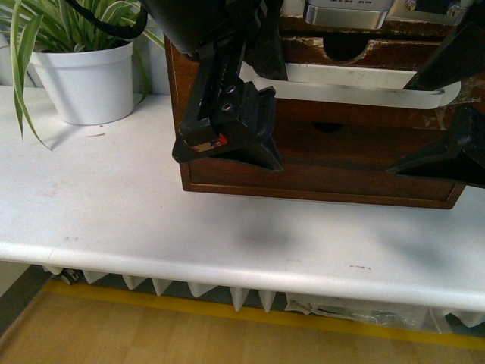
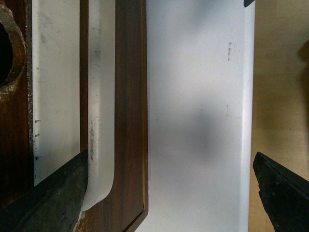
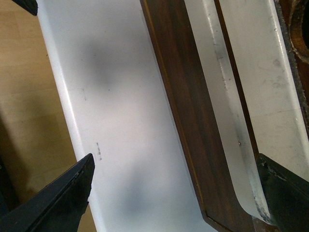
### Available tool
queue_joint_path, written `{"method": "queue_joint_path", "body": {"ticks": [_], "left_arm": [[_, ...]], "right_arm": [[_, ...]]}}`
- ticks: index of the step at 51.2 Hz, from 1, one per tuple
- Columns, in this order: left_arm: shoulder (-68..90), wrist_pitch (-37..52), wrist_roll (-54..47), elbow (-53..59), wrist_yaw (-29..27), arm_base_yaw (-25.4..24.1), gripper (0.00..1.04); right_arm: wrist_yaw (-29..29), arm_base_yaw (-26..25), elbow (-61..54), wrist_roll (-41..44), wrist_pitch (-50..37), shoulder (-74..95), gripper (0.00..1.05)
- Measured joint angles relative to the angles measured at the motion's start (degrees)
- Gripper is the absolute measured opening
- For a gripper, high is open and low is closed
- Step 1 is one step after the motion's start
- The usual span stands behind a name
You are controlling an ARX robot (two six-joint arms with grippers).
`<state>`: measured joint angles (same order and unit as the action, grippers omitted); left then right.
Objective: Open drawer
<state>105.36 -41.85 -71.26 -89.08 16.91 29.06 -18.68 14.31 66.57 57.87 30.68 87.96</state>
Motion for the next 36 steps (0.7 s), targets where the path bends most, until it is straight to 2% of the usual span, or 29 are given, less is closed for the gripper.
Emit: {"method": "queue_joint_path", "body": {"ticks": [36], "left_arm": [[-5.70,-7.13,-5.14,4.37,-0.39,0.94,0.99]], "right_arm": [[-2.10,2.32,-1.29,5.22,8.22,-3.80,0.96]]}}
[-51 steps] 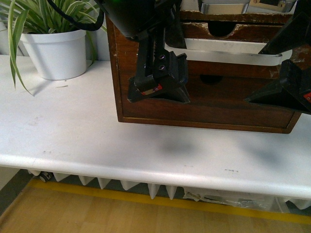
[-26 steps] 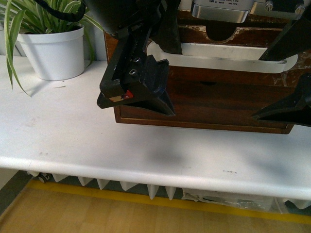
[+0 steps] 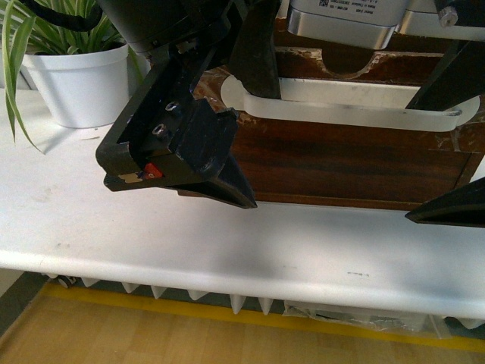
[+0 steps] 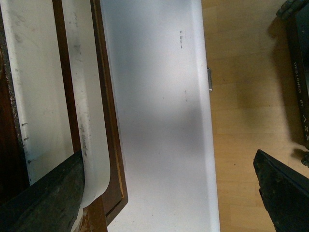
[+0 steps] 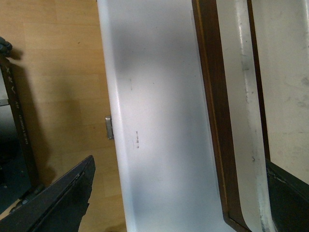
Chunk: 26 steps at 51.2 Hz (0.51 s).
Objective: Open drawer
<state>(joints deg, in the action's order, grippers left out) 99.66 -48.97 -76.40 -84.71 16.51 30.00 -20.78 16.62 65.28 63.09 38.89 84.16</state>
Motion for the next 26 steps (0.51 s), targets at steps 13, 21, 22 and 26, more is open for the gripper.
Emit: {"method": "queue_joint_path", "body": {"ticks": [13,21,22,26], "left_arm": [[-2.45,5.73,1.20,3.08,1.11,0.00,0.99],[-4.55,13.53,5.11,7.08,2.71,-0.28,0.99],[-5.03,14.62,5.97,7.72,2.69,-0.35,0.99],[-6.73,17.62,7.93,9.60,2.60,-0.61,0.99]], "right_arm": [[-2.54,0.02,-0.74,-0.04,-1.40,-0.22,0.96],[-5.29,-0.77,-2.93,-3.54,-6.05,-1.81,0.96],[-5.70,-0.83,-3.06,-3.87,-6.34,-1.97,0.96],[-9.03,-1.27,-3.98,-6.10,-8.33,-3.98,0.96]]}}
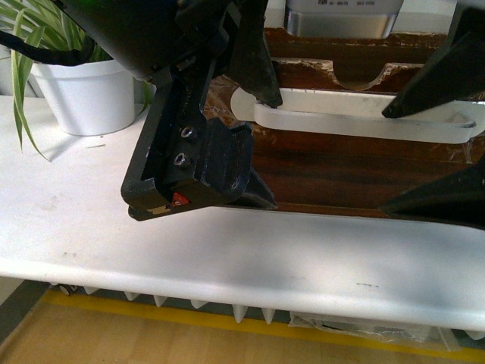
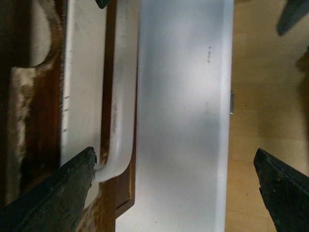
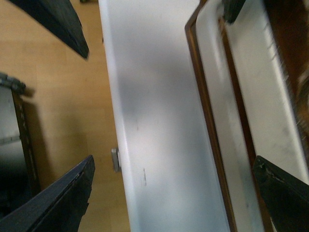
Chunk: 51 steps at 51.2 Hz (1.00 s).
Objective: Open drawer
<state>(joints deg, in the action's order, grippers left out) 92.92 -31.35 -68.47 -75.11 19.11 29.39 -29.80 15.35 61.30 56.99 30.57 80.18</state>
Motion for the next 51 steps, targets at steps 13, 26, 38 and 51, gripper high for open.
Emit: {"method": "queue_joint_path", "body": {"ticks": [13,26,38,51], "left_arm": [[-9.68,14.29,7.74,8.09,0.17,-1.86,0.99],[-20.46,39.06,20.11,21.66,-9.20,-6.93,0.99],[-32.33,52.13,34.58,35.69,-20.85,-13.51,0.99],[-51.30,52.59,54.07,55.71,-32.65,-18.84,0.99]], "right_arm": [[-6.91,-4.20,-6.78,-8.24,-10.29,-11.10,0.96],[-5.81,-12.11,-20.06,-22.32,-28.37,-23.08,0.96],[-2.21,-18.64,-30.95,-35.39,-37.94,-32.24,0.96],[5.03,-25.11,-43.58,-49.24,-41.83,-43.89,0.96]]}}
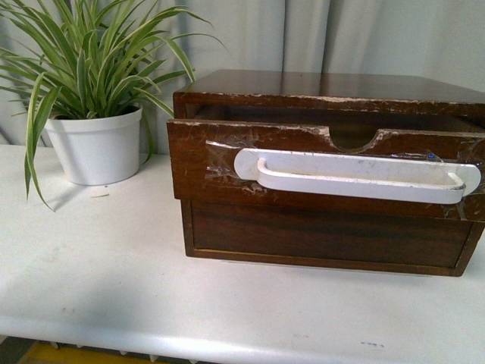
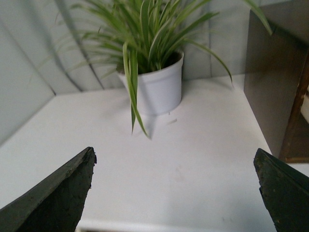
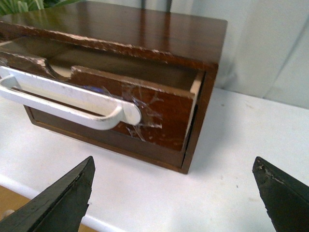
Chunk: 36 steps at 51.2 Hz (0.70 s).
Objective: Open drawer
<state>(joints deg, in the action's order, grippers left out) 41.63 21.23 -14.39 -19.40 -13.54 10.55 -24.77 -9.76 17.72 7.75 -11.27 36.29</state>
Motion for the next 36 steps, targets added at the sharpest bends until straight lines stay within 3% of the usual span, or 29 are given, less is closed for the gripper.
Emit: {"method": "queue_joint_path", "body": {"ticks": [10,16,19,27,36], "left_arm": [[-16.98,-11.50,9.25,10.19,-5.01,-1.01,0.99],[-28.44,-20.94,12.07,14.03,-7.54,-5.20,0.99],[-30.67,-21.40,12.26,15.74,-9.20,-7.28,0.99],[-30.86,-21.18,14.67,16.65,-7.13,-12.96,0.99],[-31.10,-21.07,15.39,16.65,-7.06,-13.55,0.99]], "right_arm": [[1.20,-1.53,-6.21,-5.22,5.81,-10.64,0.96],[3.41,-1.40,-8.50,-6.36,8.76,-14.99,0.96],[4.63,-1.01,-9.35,-7.28,9.42,-16.79,0.96],[4.72,-0.96,-10.08,-8.59,9.57,-19.12,0.96],[4.76,-0.96,-10.08,-9.07,9.57,-19.21,0.96]]}}
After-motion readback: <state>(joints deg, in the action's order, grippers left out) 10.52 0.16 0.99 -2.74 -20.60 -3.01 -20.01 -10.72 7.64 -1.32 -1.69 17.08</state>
